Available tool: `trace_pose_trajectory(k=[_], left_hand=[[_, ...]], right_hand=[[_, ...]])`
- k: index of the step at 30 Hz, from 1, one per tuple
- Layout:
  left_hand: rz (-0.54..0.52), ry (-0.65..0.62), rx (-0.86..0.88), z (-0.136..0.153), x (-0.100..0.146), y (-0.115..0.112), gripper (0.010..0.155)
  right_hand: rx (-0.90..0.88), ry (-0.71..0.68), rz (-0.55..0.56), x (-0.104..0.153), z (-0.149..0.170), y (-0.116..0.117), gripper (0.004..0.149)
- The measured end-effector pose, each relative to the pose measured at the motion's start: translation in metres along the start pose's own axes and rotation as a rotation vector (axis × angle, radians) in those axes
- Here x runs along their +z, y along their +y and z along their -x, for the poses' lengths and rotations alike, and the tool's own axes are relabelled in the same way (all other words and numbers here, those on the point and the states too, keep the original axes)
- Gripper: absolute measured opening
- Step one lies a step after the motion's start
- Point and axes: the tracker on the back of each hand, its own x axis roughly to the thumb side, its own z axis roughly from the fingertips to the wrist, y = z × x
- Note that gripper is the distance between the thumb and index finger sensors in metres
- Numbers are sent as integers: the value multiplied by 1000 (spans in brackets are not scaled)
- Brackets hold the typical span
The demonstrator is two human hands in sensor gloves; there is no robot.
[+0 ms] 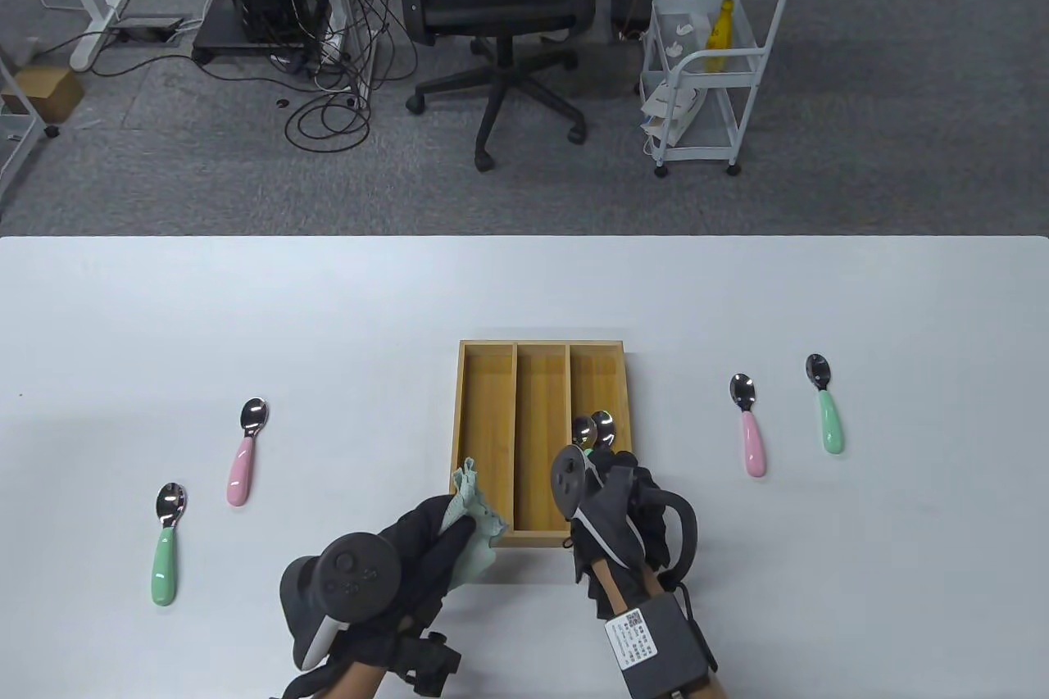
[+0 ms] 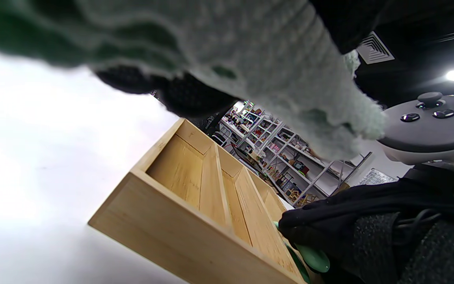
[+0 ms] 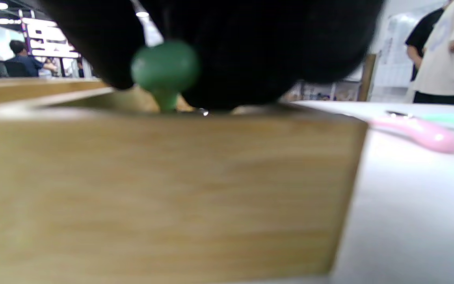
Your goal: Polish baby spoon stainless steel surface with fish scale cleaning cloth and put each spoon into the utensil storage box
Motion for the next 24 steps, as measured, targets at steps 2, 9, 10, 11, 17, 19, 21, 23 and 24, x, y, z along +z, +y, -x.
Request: trace_pose_trajectory(k=[2, 9, 10, 11, 17, 19, 21, 23, 24], left_hand=[[4, 0, -1, 0, 0, 0, 45], [5, 2, 3, 0, 0, 0, 45], [6, 3, 3, 0, 0, 0, 45], [8, 3, 2, 0, 0, 0, 45], [15, 10, 2, 1, -1, -1, 45], [15, 6, 4, 0, 0, -1, 45], [8, -5, 8, -2, 1, 0, 45], [8, -20, 0, -5, 2, 0, 45], [10, -23, -6, -6, 2, 0, 45]], right_hand=[[7, 4, -2, 0, -1, 0, 53], [-29, 2, 31, 0, 10, -5, 52], [-37, 10, 43, -1, 14, -7, 51], [-43, 19, 50, -2, 19, -8, 50], [-35, 92, 87, -13, 55, -17, 51], [-33, 126, 95, -18, 71, -19, 51], [-28, 163, 105, -23, 87, -20, 51], [-20, 206, 117, -29, 106, -21, 51], [-16, 219, 119, -31, 112, -21, 51]])
